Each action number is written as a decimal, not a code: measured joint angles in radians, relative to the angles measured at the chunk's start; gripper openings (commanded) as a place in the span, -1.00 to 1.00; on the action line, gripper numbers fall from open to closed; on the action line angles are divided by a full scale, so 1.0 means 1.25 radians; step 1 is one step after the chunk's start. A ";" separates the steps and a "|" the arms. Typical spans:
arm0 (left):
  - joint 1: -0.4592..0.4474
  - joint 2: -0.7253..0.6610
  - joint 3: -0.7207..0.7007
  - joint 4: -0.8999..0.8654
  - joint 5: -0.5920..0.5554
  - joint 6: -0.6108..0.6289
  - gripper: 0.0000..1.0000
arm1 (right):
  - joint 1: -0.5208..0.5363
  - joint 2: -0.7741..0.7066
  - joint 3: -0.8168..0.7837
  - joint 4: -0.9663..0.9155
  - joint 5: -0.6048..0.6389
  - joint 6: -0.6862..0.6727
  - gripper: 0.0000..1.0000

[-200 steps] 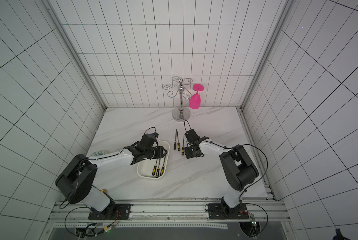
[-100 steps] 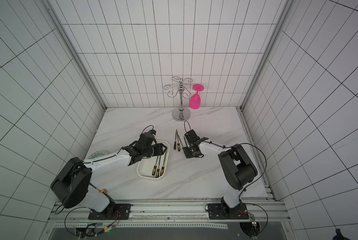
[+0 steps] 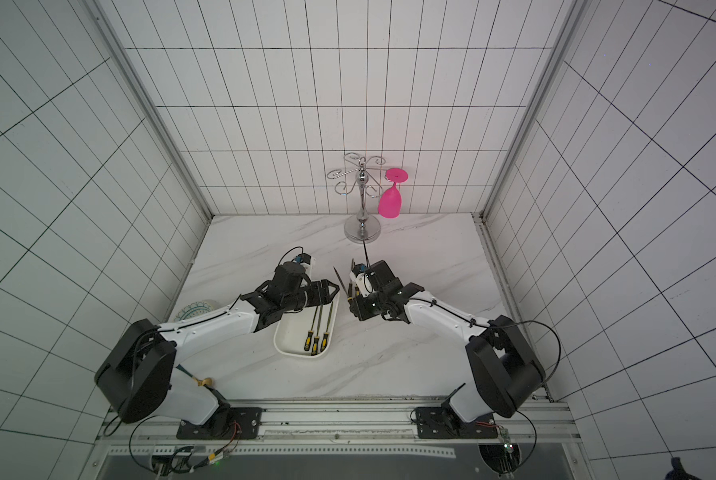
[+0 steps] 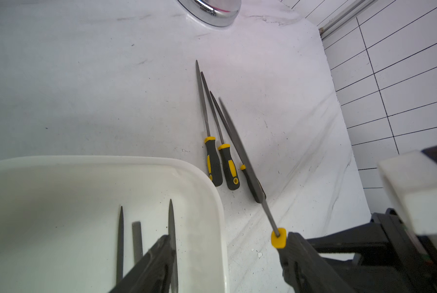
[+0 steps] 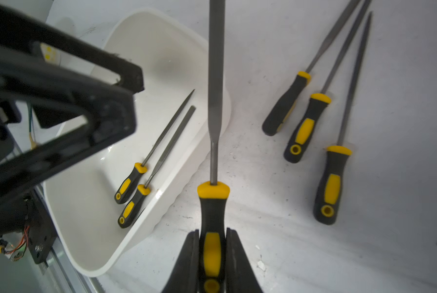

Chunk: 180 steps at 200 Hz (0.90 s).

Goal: Put the file tool into the storage box
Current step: Pick up the file tool from the center of the board.

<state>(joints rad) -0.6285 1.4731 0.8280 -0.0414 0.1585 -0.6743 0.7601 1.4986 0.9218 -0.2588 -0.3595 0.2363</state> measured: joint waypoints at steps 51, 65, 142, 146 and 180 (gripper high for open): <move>0.000 0.027 0.014 0.024 0.011 0.005 0.36 | 0.016 0.000 0.000 -0.002 -0.017 -0.034 -1.00; 0.000 0.041 0.025 0.027 0.014 0.009 0.29 | 0.016 0.000 0.002 -0.006 -0.015 -0.042 -1.00; 0.001 0.161 0.146 0.103 0.123 -0.041 -1.00 | 0.015 -0.027 0.000 -0.018 0.032 -0.060 -0.96; 0.001 0.160 0.146 0.107 0.123 -0.042 -1.00 | 0.015 -0.031 0.000 -0.020 0.031 -0.060 -0.85; 0.032 0.154 0.132 0.110 0.124 -0.038 -1.00 | 0.016 -0.046 0.000 -0.020 0.066 -0.069 -0.26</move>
<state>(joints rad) -0.5888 1.6650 0.9924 0.0956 0.3138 -0.7216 0.7795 1.4406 0.9218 -0.2844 -0.2768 0.1505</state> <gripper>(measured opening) 0.050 0.351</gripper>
